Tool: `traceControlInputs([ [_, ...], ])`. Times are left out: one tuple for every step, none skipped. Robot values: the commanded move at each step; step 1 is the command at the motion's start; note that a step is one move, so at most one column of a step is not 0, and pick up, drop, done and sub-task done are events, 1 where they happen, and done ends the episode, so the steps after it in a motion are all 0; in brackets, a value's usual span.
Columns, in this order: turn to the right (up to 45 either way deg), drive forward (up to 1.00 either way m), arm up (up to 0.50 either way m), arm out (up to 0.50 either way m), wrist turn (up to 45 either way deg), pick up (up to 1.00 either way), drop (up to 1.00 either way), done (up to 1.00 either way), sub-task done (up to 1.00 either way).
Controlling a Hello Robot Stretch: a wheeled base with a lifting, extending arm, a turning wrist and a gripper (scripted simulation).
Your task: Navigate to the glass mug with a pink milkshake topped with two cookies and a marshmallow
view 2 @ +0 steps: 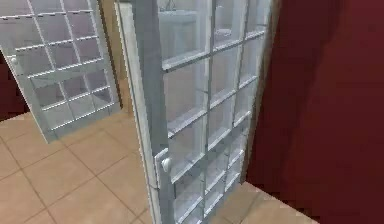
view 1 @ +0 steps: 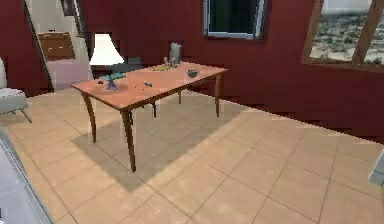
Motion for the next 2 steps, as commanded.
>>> traceControlInputs([
  [36.0, 0.0, 0.0, 0.0, 0.0, 0.0, 0.0, 0.0, 0.0],
  [0.0, 0.4, 0.0, 0.0, 0.0, 0.0, 0.0, 0.0, 0.0],
])
